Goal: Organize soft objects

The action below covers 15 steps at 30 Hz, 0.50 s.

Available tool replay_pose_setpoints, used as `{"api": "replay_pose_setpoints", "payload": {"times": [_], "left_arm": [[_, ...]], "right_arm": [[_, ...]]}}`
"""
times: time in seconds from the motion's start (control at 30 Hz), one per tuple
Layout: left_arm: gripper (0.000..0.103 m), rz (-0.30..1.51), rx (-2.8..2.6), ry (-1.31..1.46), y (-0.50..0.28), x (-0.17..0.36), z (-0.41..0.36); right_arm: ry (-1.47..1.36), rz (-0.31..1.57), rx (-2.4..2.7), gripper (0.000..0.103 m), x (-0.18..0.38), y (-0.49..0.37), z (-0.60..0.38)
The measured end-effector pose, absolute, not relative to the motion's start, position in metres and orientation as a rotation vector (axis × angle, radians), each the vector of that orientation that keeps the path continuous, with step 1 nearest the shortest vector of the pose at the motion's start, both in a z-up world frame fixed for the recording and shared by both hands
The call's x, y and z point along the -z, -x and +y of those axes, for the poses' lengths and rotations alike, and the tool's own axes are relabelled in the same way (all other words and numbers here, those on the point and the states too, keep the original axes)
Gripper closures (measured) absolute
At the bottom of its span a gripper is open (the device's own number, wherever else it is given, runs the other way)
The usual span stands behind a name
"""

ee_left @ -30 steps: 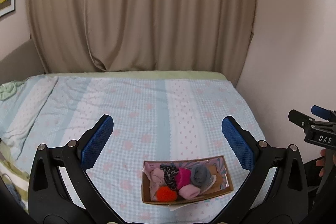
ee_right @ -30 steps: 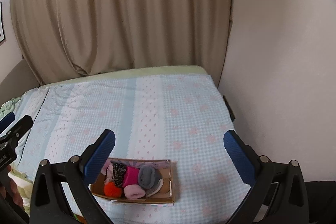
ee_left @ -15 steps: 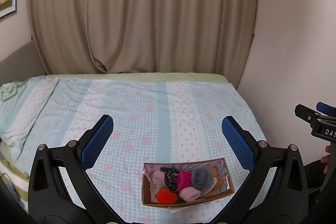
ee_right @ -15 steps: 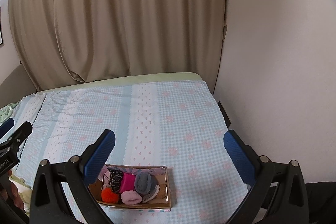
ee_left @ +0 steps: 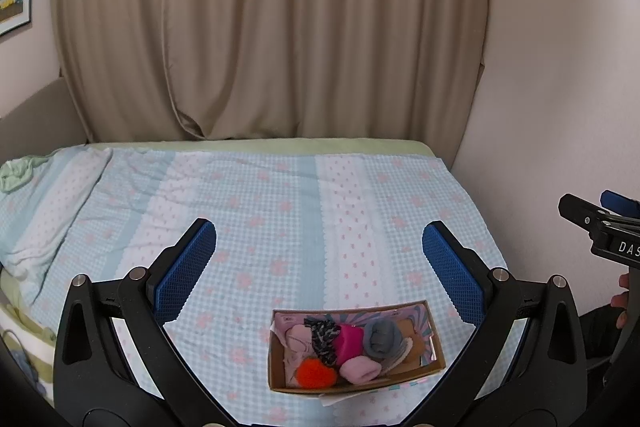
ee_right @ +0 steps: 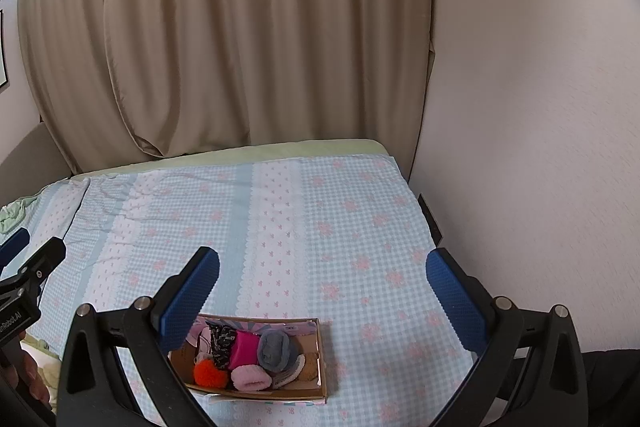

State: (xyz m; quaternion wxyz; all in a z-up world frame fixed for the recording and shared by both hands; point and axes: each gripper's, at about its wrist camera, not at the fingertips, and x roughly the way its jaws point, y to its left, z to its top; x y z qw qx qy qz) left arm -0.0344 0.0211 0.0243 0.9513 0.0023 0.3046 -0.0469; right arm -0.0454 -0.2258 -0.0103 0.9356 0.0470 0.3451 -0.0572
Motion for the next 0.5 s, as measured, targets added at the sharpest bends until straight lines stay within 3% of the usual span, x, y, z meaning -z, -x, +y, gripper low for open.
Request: {"api": "replay_pose_setpoints", "payload": {"times": [0.5], "left_arm": [[0.000, 0.614, 0.089, -0.007, 0.0357, -0.0250, 0.0207]], "right_arm": [[-0.096, 0.699, 0.095, 0.000, 0.0107, 0.0425, -0.2264]]}}
